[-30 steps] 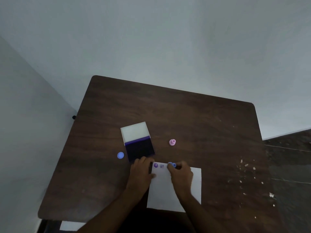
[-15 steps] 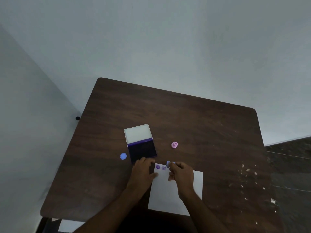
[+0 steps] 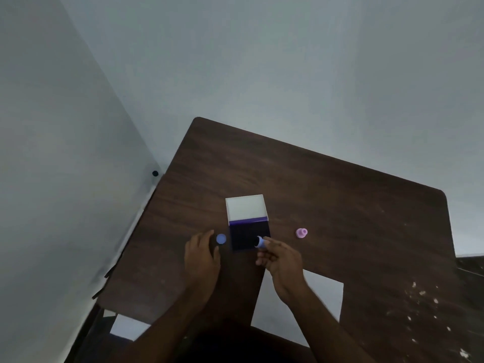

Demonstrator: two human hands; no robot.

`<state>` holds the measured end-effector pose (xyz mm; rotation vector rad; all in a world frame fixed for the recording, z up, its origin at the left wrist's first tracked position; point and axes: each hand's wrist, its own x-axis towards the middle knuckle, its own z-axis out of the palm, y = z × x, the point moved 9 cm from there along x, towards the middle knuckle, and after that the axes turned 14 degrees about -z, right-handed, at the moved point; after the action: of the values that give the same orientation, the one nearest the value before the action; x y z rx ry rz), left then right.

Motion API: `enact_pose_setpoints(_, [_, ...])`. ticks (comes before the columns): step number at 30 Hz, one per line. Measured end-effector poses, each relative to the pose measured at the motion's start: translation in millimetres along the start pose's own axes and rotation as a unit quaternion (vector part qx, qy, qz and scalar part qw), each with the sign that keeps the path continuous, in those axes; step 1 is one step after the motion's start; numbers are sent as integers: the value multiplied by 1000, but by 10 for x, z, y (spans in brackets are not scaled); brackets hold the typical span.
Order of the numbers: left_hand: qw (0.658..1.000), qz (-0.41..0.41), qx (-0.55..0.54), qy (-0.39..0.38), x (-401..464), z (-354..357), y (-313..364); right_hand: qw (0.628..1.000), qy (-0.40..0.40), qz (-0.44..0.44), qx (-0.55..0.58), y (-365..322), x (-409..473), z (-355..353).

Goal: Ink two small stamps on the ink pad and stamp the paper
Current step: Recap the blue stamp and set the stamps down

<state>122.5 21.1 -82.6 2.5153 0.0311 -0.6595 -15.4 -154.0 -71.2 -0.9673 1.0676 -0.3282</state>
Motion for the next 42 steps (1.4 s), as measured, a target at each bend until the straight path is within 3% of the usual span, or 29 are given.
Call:
enact_pose_setpoints(15, [994,85,68,12,169,43,206,991,-13,89,99,150,-68,272])
enact_pose_setpoints(24, [997,2,-75,-14,212,-63,135,988,-13,101,115,142,-72,338])
enact_pose_setpoints(30, [983,39,-178,-2,87,-251,301,986,-16,110,125,167,-86,383])
enact_pose_setpoints(37, [945,-70,-301,-108,61,-168,234,984,-9,113,137,167,-87,358])
enact_pose_setpoints(42, [855,-118,-461,-204,-8,-115,241,983,-1,117,143,166,-91,341])
